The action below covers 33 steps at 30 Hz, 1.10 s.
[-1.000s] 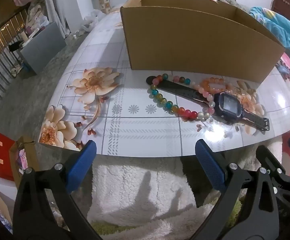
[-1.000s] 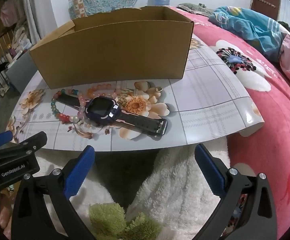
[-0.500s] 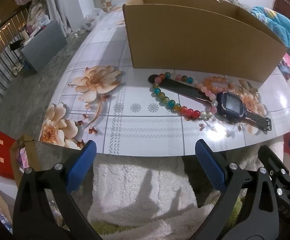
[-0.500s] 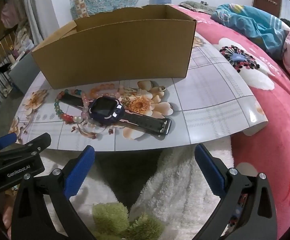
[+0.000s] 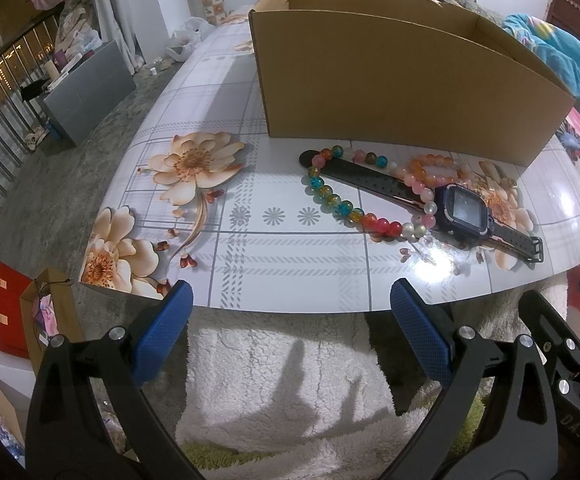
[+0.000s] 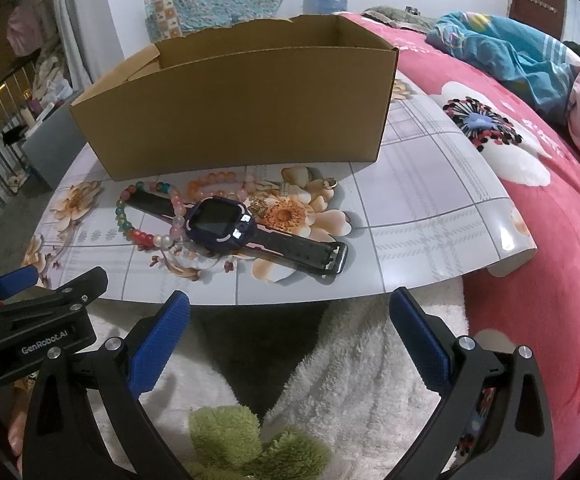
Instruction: Organize jewelry
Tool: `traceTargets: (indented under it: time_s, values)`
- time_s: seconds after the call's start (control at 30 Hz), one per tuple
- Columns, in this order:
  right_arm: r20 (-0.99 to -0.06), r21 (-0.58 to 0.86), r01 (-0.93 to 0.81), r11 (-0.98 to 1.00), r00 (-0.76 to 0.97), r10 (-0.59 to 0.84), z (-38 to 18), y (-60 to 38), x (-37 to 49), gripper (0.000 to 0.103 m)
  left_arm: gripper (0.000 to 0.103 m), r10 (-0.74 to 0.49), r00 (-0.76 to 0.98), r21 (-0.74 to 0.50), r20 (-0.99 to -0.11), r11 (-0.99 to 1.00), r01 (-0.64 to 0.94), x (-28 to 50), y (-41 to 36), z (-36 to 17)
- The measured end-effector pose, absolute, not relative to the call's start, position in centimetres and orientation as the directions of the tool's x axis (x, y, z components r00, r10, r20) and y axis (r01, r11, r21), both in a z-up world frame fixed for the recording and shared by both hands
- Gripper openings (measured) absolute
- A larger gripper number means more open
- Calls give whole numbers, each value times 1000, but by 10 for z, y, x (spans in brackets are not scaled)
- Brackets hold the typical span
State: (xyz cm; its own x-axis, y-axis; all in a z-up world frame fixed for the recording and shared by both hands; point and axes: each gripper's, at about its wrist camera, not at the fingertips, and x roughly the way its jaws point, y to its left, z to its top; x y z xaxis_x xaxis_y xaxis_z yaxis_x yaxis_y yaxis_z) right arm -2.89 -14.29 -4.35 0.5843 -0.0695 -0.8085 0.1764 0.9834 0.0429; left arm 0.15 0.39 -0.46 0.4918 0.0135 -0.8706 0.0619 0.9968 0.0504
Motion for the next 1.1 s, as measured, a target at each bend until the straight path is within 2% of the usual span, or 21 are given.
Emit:
traceTargets:
  time_s: [1.1]
  values:
    - [-806, 27, 173, 985, 587, -81, -43, -141, -28, 97, 96, 18, 492, 51, -870, 997, 53, 2, 8, -3]
